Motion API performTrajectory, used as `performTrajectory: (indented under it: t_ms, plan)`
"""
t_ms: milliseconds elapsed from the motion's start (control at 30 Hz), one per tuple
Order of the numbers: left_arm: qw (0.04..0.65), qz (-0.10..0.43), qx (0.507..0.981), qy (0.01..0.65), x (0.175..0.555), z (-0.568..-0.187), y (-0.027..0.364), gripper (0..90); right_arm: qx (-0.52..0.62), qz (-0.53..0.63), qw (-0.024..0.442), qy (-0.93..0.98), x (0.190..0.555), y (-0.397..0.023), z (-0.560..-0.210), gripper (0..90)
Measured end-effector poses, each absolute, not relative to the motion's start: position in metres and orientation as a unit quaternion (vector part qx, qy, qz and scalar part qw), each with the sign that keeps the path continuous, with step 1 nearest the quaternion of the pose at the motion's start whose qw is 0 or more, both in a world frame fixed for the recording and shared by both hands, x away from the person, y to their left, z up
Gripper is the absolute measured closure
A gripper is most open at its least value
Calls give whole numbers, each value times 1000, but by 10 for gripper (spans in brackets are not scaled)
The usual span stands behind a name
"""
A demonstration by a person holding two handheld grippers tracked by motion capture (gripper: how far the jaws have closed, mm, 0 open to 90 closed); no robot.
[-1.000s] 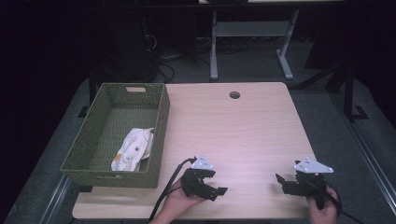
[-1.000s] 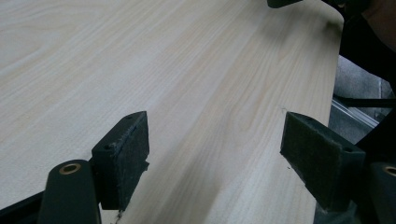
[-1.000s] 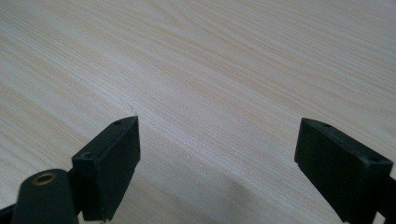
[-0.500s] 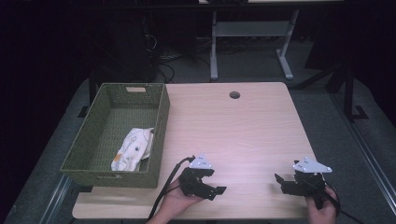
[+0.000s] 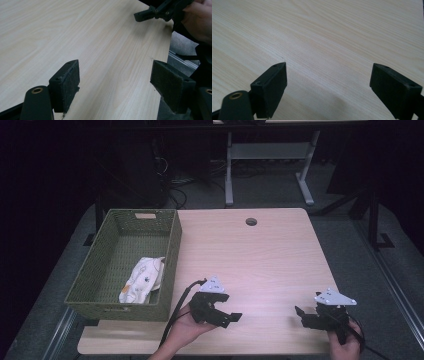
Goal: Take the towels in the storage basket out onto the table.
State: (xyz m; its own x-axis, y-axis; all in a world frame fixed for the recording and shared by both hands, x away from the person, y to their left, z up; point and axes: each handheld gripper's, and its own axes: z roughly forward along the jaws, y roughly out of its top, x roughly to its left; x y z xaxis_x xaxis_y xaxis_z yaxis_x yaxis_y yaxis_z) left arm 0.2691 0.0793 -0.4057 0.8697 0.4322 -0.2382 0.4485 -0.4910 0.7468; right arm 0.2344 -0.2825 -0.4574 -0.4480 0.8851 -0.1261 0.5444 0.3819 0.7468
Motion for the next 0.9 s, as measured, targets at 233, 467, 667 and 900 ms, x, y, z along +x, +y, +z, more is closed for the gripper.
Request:
performTrajectory:
  t_ms: [233, 467, 667, 900]
  plan:
    - [430, -9, 865, 258, 275, -385, 87, 228, 454, 321, 264, 788, 234, -282, -457, 139]
    - [427, -2, 867, 255, 284, -365, 95, 227, 452, 322, 265, 789, 234, -282, -456, 139]
    - [424, -2, 869, 256, 291, -349, 103, 220, 452, 322, 265, 789, 234, -282, -456, 139]
    - [425, -10, 865, 266, 300, -336, 113, 216, 452, 321, 265, 789, 234, -281, -456, 139]
